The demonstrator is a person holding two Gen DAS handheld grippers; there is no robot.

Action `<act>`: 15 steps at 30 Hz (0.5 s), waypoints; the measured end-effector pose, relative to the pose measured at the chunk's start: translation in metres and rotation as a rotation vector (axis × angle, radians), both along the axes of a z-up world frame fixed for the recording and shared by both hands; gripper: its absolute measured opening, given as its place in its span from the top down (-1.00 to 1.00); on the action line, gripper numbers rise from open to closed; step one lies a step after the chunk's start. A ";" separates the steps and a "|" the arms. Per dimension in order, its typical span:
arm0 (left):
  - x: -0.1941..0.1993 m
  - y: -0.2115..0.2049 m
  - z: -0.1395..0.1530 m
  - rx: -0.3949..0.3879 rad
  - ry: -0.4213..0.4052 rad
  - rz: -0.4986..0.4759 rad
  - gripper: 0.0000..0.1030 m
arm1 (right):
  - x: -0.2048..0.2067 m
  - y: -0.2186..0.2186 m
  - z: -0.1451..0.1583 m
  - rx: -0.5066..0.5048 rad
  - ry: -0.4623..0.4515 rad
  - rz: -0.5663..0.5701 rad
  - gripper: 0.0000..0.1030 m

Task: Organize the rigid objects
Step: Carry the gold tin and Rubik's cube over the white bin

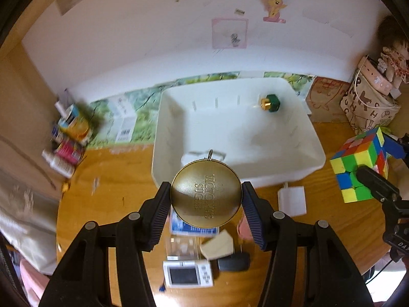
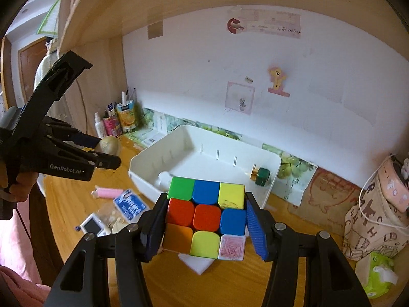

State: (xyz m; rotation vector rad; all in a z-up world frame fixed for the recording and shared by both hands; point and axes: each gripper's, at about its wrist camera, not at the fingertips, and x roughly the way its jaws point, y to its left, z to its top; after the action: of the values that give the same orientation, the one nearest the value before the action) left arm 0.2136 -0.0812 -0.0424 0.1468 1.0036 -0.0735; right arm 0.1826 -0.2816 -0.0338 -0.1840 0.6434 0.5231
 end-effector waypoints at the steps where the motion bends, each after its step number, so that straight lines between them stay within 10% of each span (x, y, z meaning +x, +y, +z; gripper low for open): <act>1: 0.007 0.000 0.000 0.000 -0.005 -0.012 -0.14 | 0.005 0.002 0.000 0.001 -0.002 -0.012 -0.12; 15: 0.081 -0.004 -0.028 -0.108 0.013 -0.090 -0.15 | 0.063 0.018 -0.030 0.033 0.036 -0.152 -0.12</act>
State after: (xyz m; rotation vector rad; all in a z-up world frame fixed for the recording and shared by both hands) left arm 0.2949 -0.0849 -0.0705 0.0929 1.0031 -0.2103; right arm 0.2455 -0.2633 -0.0642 -0.0940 0.6775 0.3906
